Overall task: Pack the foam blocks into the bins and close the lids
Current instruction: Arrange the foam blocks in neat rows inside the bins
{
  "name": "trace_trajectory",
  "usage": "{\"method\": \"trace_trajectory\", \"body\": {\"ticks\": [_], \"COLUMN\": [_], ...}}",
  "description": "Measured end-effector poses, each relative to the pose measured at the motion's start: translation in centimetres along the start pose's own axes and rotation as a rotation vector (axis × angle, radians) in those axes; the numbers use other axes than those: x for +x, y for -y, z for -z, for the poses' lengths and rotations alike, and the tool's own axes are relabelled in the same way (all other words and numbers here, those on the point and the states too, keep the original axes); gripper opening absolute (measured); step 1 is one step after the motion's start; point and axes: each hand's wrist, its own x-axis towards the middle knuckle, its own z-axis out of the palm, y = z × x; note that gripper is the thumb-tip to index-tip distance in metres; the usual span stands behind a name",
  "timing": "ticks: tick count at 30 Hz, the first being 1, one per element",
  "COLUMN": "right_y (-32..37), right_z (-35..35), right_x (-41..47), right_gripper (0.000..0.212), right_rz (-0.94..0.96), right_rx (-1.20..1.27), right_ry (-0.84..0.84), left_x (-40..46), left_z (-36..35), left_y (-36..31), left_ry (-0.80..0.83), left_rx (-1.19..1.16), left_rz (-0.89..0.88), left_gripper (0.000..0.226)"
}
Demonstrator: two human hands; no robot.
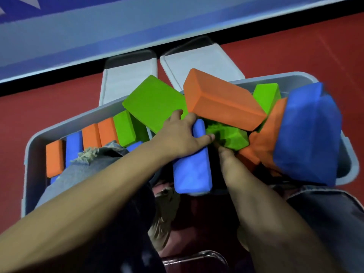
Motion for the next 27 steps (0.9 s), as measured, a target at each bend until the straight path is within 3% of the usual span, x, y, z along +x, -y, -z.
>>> {"method": "trace_trajectory", "body": {"ticks": [1, 4, 6, 8, 18, 27], "right_y": [-0.3, 0.5, 0.5, 0.6, 0.3, 1.2], "right_z": [0.0, -0.6, -0.9, -0.9, 0.4, 1.6], "right_x": [1.1, 0.9, 1.2, 0.8, 0.0, -2.7], "right_gripper": [0.054, 0.063, 0.077, 0.084, 0.087, 0.086], "right_rz": [-0.077, 0.026, 0.032, 0.068, 0.226, 0.403], "right_rx": [0.141, -0.233, -0.192, -0.319, -0.469, -0.469], "right_ry": [-0.083, -0.277, -0.378, -0.425, -0.517, -0.686], "left_x": [0.0, 0.6, 1.1, 1.6, 2.2, 4.4], "left_z": [0.0, 0.6, 1.5, 2.7, 4.0, 0.8], "left_y": [0.2, 0.6, 1.0, 1.5, 0.8, 0.5], "left_ry": [-0.008, -0.015, -0.001, -0.004, -0.051, 0.087], "left_rx": [-0.018, -0.080, -0.110, -0.170, -0.082, 0.076], "left_rz": [0.005, 0.045, 0.074, 0.104, 0.105, 0.080], "left_gripper": [0.068, 0.050, 0.031, 0.025, 0.034, 0.055]}}
